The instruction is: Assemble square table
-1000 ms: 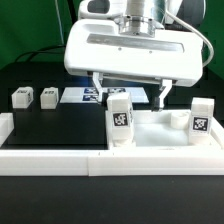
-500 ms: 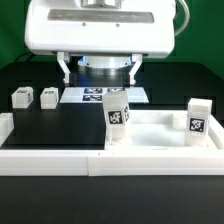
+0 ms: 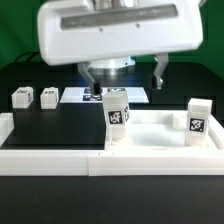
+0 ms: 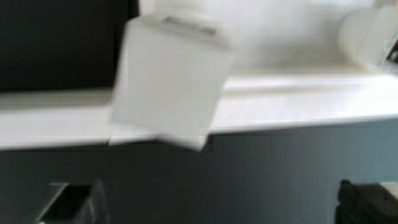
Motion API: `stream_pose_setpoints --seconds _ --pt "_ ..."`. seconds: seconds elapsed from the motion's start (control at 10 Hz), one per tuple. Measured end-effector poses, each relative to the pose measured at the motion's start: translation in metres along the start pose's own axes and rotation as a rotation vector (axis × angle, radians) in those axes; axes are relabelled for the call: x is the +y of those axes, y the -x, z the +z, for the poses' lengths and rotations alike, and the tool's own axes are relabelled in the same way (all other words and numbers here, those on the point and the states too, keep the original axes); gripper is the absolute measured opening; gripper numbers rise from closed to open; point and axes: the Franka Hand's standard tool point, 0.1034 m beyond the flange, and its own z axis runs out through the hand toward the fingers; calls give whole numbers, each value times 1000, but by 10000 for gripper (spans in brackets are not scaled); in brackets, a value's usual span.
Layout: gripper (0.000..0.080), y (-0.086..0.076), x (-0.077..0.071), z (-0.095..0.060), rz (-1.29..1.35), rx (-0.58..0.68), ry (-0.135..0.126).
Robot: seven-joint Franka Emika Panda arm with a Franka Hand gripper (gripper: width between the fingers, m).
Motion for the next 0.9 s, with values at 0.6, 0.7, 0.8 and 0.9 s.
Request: stream_pose_setpoints --seconds 0.6,0.7,0.8,0.9 --pt "648 2 13 1 137 0 -44" --pt "648 3 14 4 198 -1 -85" --pt "648 6 17 10 210 5 -86" --pt "648 9 18 15 211 15 -80"
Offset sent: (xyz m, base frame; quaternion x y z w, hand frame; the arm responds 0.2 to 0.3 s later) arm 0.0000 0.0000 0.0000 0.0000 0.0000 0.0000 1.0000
